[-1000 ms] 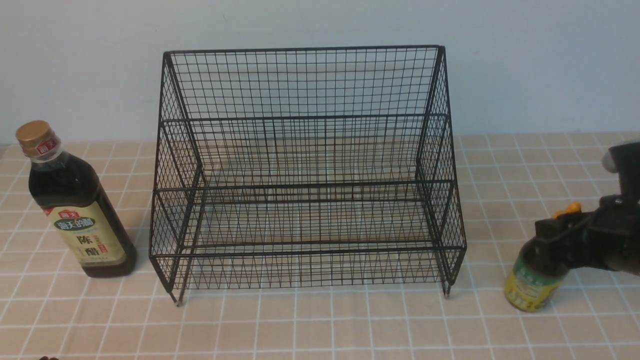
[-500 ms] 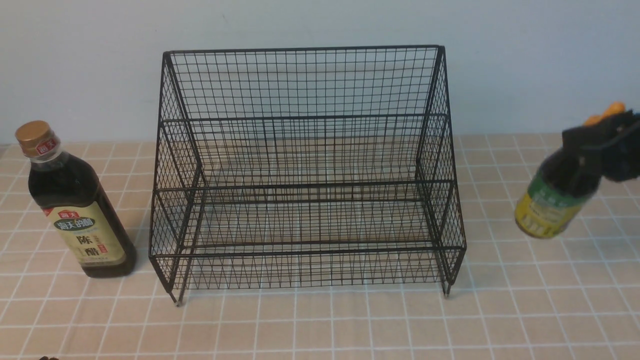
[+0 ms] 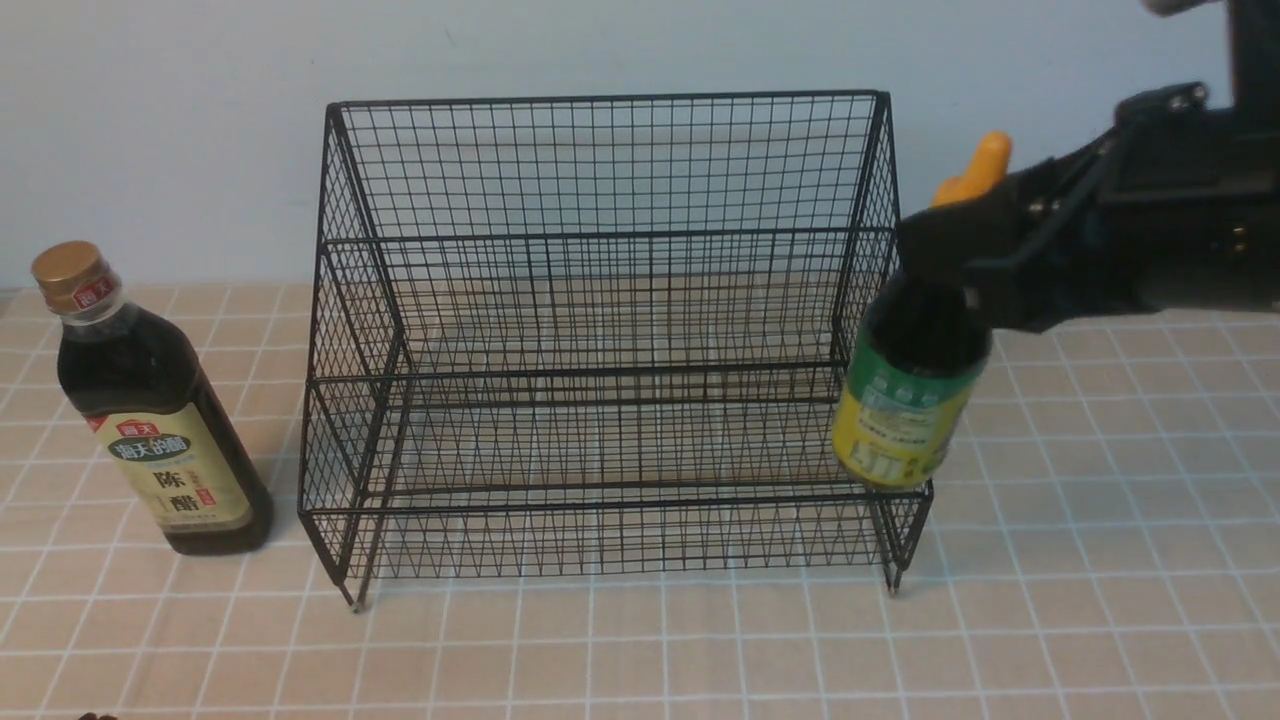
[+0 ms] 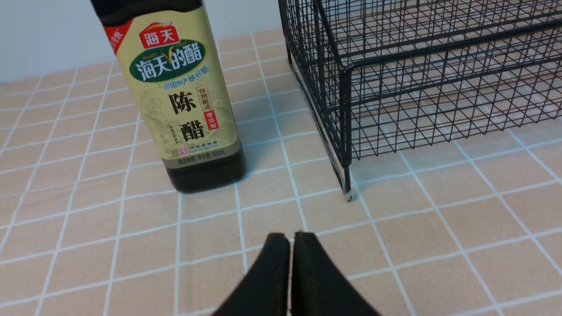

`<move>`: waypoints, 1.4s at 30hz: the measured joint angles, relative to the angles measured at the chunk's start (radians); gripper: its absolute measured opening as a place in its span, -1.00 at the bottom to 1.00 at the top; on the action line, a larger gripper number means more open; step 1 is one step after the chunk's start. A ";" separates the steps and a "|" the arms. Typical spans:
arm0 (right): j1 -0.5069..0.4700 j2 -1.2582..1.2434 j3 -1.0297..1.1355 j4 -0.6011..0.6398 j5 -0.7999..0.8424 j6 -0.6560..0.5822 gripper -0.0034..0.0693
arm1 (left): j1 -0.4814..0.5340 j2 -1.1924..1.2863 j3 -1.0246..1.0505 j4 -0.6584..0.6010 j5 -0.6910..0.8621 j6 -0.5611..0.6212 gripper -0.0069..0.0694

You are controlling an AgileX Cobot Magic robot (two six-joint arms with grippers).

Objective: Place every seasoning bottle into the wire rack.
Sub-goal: Use the right arm to put the condiment bottle back on the shelf, then use the left arm to grab the condiment bottle closest to it

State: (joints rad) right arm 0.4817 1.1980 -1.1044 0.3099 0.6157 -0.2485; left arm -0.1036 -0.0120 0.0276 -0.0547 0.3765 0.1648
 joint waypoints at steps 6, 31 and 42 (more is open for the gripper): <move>0.008 0.141 0.000 0.000 -0.115 0.002 -0.09 | 0.000 0.000 0.000 0.000 0.000 0.000 -0.84; 0.017 0.332 -0.019 -0.043 -0.009 0.005 0.11 | 0.000 0.000 0.000 0.000 0.000 0.000 -0.84; 0.017 0.040 -0.019 -0.103 0.004 0.086 0.67 | 0.000 0.000 0.000 0.000 0.000 -0.002 -0.84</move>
State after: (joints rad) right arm 0.4987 1.2382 -1.1229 0.2065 0.6201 -0.1622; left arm -0.1036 -0.0120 0.0276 -0.0547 0.3765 0.1630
